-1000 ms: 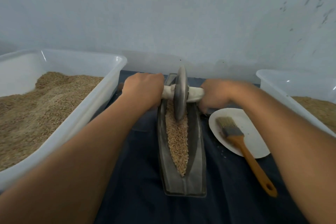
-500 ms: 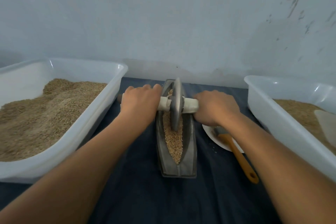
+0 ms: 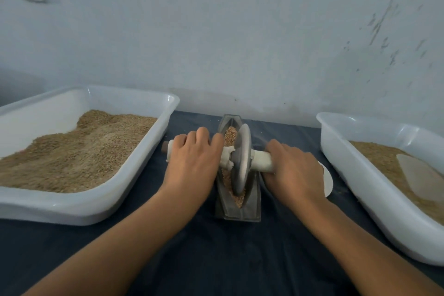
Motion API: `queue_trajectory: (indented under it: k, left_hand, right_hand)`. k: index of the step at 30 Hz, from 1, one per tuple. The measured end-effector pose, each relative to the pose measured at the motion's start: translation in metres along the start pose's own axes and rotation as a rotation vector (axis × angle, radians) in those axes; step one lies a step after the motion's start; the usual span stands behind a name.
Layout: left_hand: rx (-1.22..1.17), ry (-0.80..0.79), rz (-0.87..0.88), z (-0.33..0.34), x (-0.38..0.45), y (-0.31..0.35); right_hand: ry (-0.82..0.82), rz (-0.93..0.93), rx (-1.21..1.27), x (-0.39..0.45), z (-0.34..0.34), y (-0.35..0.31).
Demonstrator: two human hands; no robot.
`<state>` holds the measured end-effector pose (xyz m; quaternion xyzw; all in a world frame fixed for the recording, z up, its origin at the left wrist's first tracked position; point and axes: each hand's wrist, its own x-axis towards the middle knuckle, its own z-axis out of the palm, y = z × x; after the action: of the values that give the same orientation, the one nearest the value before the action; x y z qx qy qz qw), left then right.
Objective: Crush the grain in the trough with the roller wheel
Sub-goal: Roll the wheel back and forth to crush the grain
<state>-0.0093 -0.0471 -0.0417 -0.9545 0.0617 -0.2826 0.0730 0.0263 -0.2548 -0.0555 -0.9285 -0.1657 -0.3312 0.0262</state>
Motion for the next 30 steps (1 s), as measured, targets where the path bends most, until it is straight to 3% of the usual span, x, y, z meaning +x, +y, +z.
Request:
queue_trajectory:
  k: [4, 9, 15, 22, 30]
  left_hand:
    - [0.007, 0.089, 0.025, -0.001, -0.014, 0.003]
    - [-0.004, 0.116, 0.017, 0.007, -0.013, 0.0]
    - [0.029, 0.03, 0.032, 0.02, 0.017, -0.005]
    - [-0.024, -0.094, 0.008, 0.04, 0.055, -0.02]
    - [-0.074, -0.224, -0.021, 0.05, 0.102, -0.024]
  right_hand:
    - [0.105, -0.031, 0.004, -0.009, -0.004, -0.002]
    - [0.078, -0.016, -0.02, -0.004, 0.001, -0.003]
    - [-0.19, 0.095, -0.037, 0.019, 0.011, 0.005]
    - [-0.393, 0.06, -0.096, 0.068, 0.023, 0.013]
    - [-0.8, 0.077, 0.078, 0.118, 0.041, 0.029]
